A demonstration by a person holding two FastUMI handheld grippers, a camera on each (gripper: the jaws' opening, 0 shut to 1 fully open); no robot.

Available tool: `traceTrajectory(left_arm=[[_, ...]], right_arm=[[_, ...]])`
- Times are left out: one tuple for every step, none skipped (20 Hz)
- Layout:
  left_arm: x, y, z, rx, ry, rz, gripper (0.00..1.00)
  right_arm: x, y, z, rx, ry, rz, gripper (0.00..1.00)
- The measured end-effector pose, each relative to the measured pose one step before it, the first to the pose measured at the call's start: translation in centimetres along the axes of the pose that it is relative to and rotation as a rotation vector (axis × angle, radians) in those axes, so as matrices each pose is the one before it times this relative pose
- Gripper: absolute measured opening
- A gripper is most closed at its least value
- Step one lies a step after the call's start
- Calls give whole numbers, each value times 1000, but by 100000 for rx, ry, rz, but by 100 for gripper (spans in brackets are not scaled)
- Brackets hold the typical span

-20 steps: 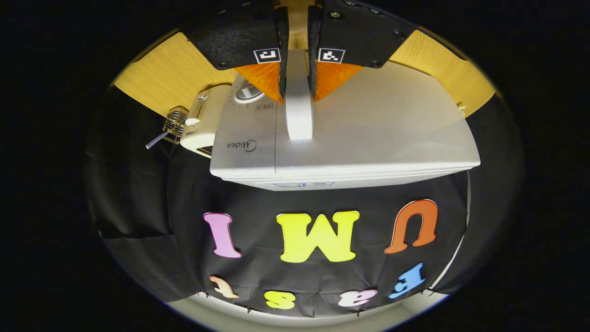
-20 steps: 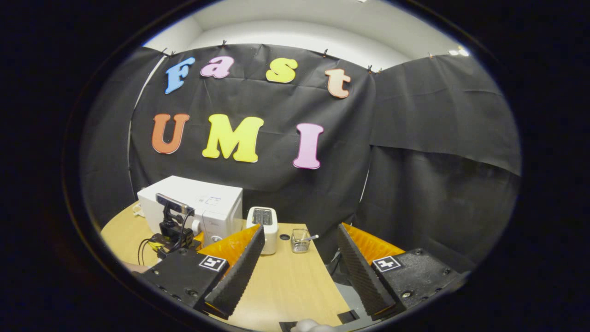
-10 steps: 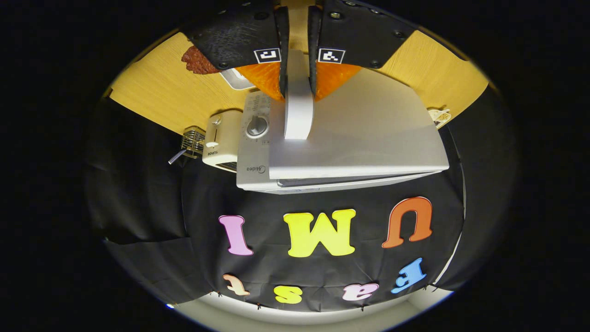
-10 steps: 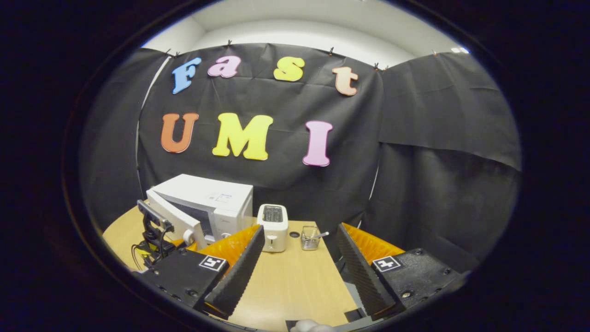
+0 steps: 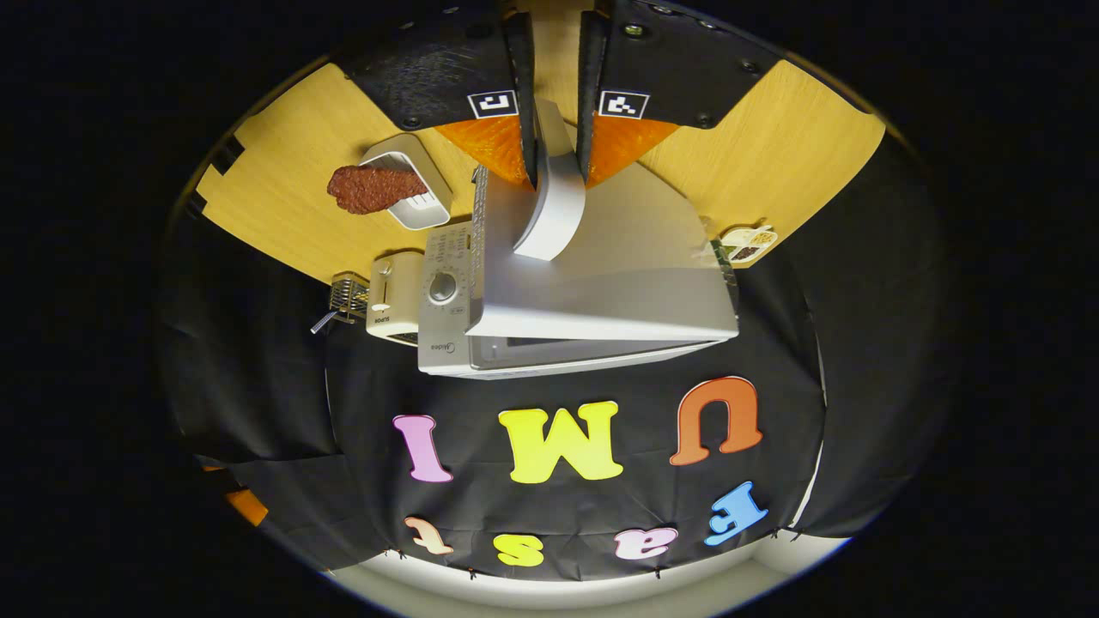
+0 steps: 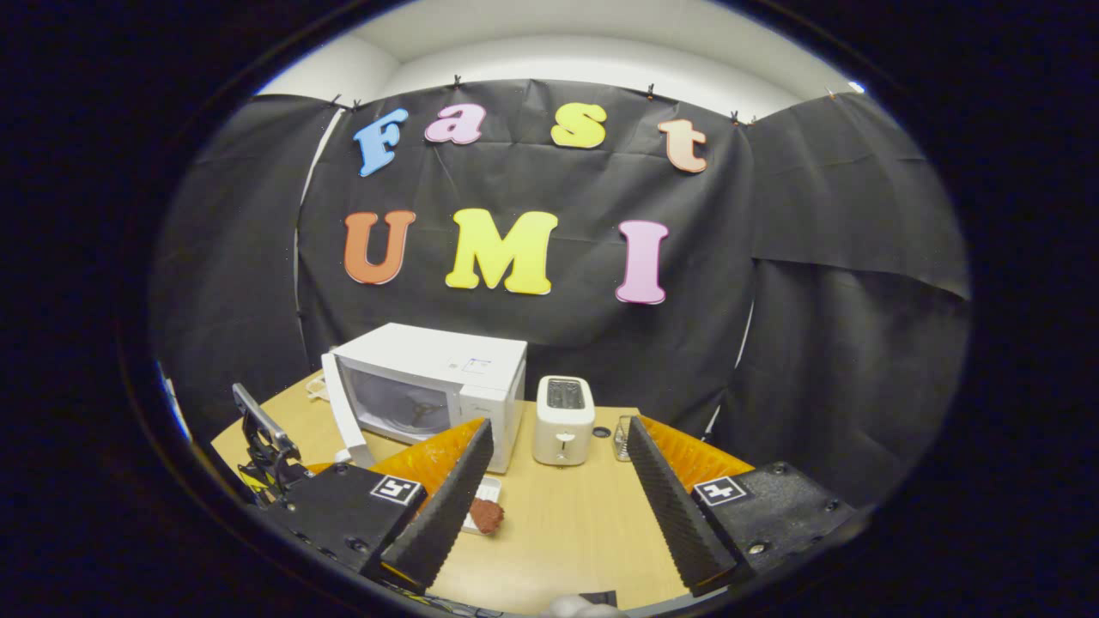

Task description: Open the microwave oven with the left hand, put the food in, and close the microwave oven.

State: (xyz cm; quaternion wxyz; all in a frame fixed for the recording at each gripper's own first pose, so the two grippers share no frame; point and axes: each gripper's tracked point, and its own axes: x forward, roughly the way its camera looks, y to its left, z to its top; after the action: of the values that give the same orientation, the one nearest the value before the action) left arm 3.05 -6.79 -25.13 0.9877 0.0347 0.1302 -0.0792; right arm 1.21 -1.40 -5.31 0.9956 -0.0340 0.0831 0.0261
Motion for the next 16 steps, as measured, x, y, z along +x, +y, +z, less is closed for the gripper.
traceTrajectory(left_arm=[[-644,735,-169,222,45,1223,20],[-630,1042,-528,619,1005,2045,22],[-629,1162,-341,177,387,2121,22],[-544,1221,-482,125,742,2433,22],[-566,1152,-355,99,511,1967,22],[-410,1108,-314,-279,471,1274,22],[-432,1090,-393,130,475,1369,22],[-375,1055,-377,342,168,947,22],[-239,885,-406,-358,505,248,22],[-235,859,-427,-1149,874,66,22],[-272,880,-107,93,-578,-126,21],[-183,745,-239,140,-281,-188,19],[-32,787,-135,-469,229,-46,19],[-68,644,-215,-1204,642,-783,22],[-173,708,-169,-1501,924,-289,23],[-94,796,-91,-1298,426,-55,24]], right_arm=[[-51,776,-118,165,20,1172,100],[-63,696,-1,-181,-62,1142,100],[-90,756,1,-225,-23,1339,100],[-49,646,0,-96,-88,849,100],[-75,752,-94,-29,-124,1230,100],[-160,656,-53,-3,38,631,100],[-110,662,-26,139,-72,873,100],[-69,609,-127,-126,344,571,100],[-46,554,-130,-74,170,717,100],[-117,696,-77,-161,476,672,100],[-28,523,-69,-243,-90,886,100],[-67,650,142,-411,-211,764,100],[-74,605,-63,-191,-105,1251,100],[28,576,-24,-564,523,896,100],[72,304,-127,-641,198,729,100],[23,456,63,-453,204,743,94]])
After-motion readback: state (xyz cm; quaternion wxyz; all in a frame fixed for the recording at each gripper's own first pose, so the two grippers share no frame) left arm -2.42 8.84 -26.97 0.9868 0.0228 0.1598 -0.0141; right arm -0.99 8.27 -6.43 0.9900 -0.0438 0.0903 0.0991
